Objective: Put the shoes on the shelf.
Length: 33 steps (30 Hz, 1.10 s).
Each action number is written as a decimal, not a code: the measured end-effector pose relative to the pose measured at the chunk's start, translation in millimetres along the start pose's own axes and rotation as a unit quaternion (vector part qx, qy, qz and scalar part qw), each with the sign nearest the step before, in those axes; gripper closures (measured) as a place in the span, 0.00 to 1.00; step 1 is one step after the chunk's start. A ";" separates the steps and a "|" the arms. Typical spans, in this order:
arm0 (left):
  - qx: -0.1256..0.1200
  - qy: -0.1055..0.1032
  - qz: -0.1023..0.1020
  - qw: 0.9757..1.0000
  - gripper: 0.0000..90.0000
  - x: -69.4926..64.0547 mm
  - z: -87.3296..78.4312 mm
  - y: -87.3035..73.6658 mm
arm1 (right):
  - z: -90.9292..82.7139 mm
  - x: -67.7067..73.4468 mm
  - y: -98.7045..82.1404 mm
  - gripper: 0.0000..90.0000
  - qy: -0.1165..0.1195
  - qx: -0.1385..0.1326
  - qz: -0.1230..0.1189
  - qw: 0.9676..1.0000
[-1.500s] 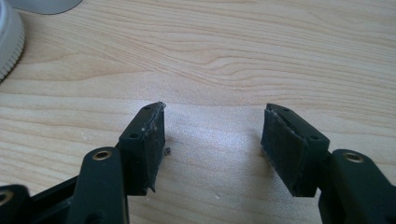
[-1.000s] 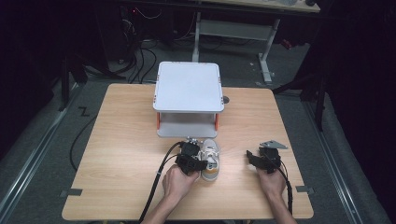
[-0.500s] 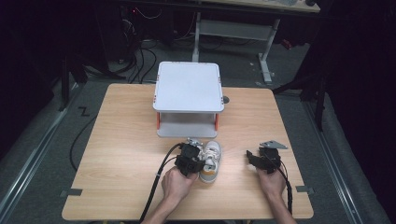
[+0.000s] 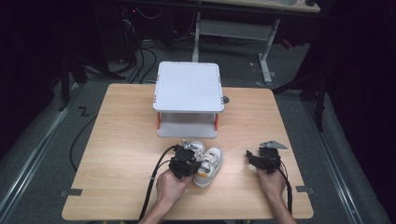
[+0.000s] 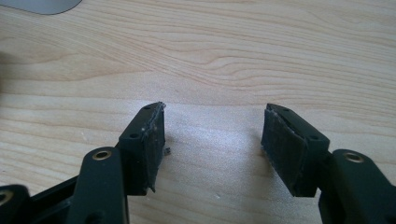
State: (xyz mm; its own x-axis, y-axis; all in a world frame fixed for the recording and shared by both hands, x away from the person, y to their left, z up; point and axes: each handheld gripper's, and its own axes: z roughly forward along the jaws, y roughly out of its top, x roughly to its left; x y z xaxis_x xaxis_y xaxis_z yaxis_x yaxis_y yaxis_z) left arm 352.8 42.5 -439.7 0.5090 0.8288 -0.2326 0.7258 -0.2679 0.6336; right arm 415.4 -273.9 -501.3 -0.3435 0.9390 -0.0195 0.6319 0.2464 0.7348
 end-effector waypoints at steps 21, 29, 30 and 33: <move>-0.044 0.017 -0.005 0.999 0.91 30.7 -25.9 15.3 | -1.0 1.8 -0.5 0.57 0.011 -0.004 -0.013 1.000; -0.051 0.031 -0.019 0.998 0.92 50.6 -15.3 20.0 | -2.3 10.5 3.8 0.76 0.021 0.001 -0.045 0.999; -0.051 0.031 -0.019 0.998 0.92 50.6 -15.3 20.0 | -2.3 10.5 3.8 0.76 0.021 0.001 -0.045 0.999; -0.062 0.043 -0.019 0.997 0.92 55.1 -11.2 25.9 | -10.5 16.0 15.2 0.78 0.051 -0.015 -0.047 0.997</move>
State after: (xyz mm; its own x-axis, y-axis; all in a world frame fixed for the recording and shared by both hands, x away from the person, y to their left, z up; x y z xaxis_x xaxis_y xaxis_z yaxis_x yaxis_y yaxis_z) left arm 394.4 86.7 -427.8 0.4379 0.8770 -0.1975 0.6782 -0.1781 0.7130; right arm 412.2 -257.6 -483.4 -0.4702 0.8823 -0.0212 0.5734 0.3236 0.7527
